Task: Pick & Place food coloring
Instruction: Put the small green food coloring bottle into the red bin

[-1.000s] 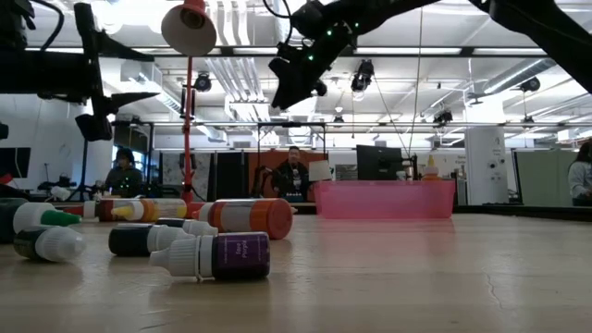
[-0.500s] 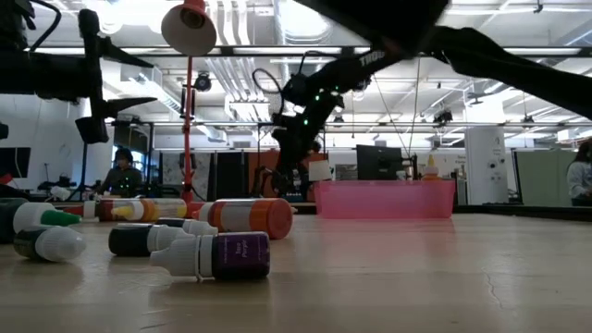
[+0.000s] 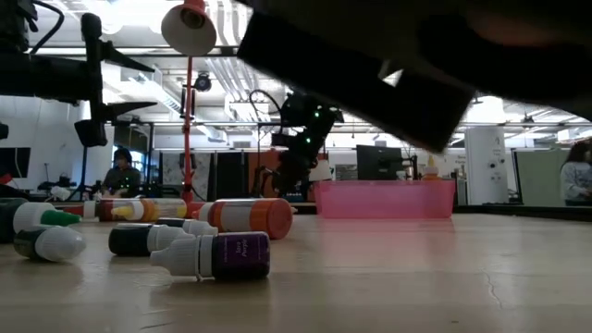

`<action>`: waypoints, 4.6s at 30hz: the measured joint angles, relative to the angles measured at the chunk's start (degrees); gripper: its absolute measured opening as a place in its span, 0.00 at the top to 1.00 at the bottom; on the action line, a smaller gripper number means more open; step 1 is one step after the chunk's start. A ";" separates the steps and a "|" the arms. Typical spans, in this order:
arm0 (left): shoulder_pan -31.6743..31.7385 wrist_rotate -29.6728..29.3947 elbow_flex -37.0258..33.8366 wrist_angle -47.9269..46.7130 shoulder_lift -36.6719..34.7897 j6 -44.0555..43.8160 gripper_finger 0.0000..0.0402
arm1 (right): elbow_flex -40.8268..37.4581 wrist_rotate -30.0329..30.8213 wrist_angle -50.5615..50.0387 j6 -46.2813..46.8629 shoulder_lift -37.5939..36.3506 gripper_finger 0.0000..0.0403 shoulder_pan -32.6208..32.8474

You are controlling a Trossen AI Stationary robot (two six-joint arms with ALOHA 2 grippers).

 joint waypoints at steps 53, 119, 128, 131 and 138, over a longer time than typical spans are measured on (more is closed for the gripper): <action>0.06 2.87 36.77 -21.77 41.98 21.79 0.45 | -8.07 -3.14 -23.47 17.01 -32.59 0.76 3.18; 33.05 31.09 98.85 -40.14 123.25 43.87 1.00 | -48.97 11.99 -2.97 36.20 -63.89 0.84 5.38; 34.02 30.67 98.81 -39.52 124.47 42.44 1.00 | -49.04 11.99 -3.04 36.01 -63.89 0.84 5.35; 34.16 30.73 98.81 -39.54 124.50 42.41 1.00 | -49.25 12.16 -3.07 35.99 -63.89 0.84 5.35; 34.21 30.73 98.81 -39.59 124.74 42.53 1.00 | -49.82 12.39 -3.13 35.75 -63.89 0.84 5.35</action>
